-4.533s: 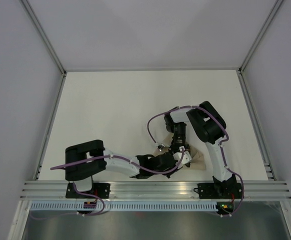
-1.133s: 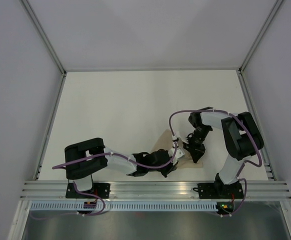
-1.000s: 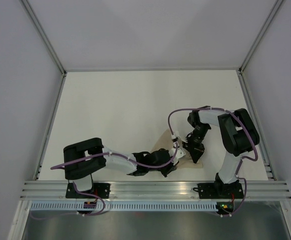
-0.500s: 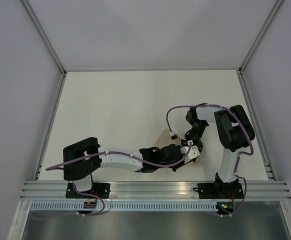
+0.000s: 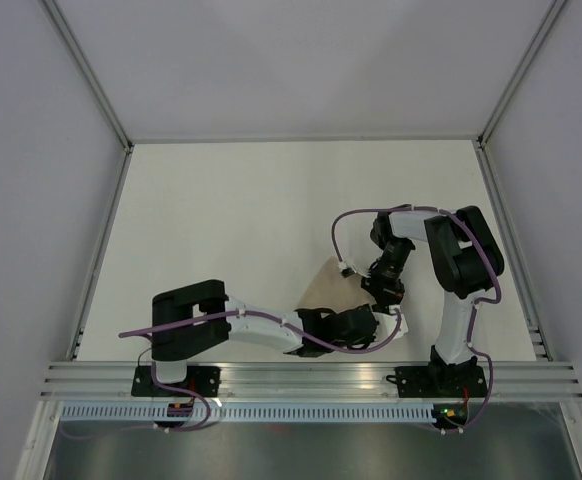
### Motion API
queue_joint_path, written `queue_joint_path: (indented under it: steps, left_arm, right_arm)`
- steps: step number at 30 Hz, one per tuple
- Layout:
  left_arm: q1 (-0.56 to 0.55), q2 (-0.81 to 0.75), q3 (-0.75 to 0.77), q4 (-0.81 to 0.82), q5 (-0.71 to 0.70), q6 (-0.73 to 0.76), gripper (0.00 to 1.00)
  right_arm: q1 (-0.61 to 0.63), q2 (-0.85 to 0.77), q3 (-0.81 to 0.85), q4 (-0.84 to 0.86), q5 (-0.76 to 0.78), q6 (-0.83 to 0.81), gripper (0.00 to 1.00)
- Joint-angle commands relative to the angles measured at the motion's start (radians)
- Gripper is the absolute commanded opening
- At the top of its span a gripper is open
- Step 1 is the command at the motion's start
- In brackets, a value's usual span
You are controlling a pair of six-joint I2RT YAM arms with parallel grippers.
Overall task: Fold the napkin, place the utensils inside, and roll it up
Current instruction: Roll the napkin at the center of the board.
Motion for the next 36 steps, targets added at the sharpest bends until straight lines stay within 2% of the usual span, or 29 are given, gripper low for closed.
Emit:
queue_joint_path:
  steps: [1, 10, 11, 12, 17, 22, 33, 34, 36]
  left_arm:
    - [-0.015, 0.025, -0.003, 0.036, -0.063, 0.077, 0.38]
    - [-0.023, 0.014, -0.019, 0.033, 0.015, 0.055, 0.40]
    - [-0.023, 0.019, -0.019, 0.030, 0.021, 0.055, 0.41]
    - [-0.023, 0.022, -0.022, 0.030, 0.033, 0.052, 0.48]
    - [-0.021, 0.030, -0.032, 0.048, 0.058, 0.042, 0.50]
    - [-0.020, 0.057, -0.025, 0.048, 0.014, 0.042, 0.50]
    - [-0.012, 0.111, -0.028, 0.054, -0.069, 0.035, 0.45]
    - [-0.012, 0.115, -0.028, 0.047, -0.068, 0.034, 0.44]
    - [-0.010, 0.119, -0.031, 0.045, -0.059, 0.028, 0.34]
  right_arm:
    - [-0.003, 0.014, 0.027, 0.073, -0.005, -0.009, 0.10]
    - [-0.007, 0.017, 0.038, 0.081, -0.001, 0.007, 0.10]
    - [-0.006, 0.018, 0.039, 0.081, -0.001, 0.009, 0.10]
    - [-0.009, 0.020, 0.039, 0.081, -0.002, 0.011, 0.10]
    - [-0.007, 0.026, 0.047, 0.084, -0.004, 0.018, 0.10]
    - [-0.007, 0.037, 0.050, 0.085, -0.004, 0.021, 0.09]
    - [-0.007, 0.046, 0.048, 0.090, -0.007, 0.024, 0.09]
    - [-0.007, 0.044, 0.050, 0.092, -0.008, 0.026, 0.08]
    - [-0.009, 0.044, 0.050, 0.090, -0.010, 0.027, 0.09]
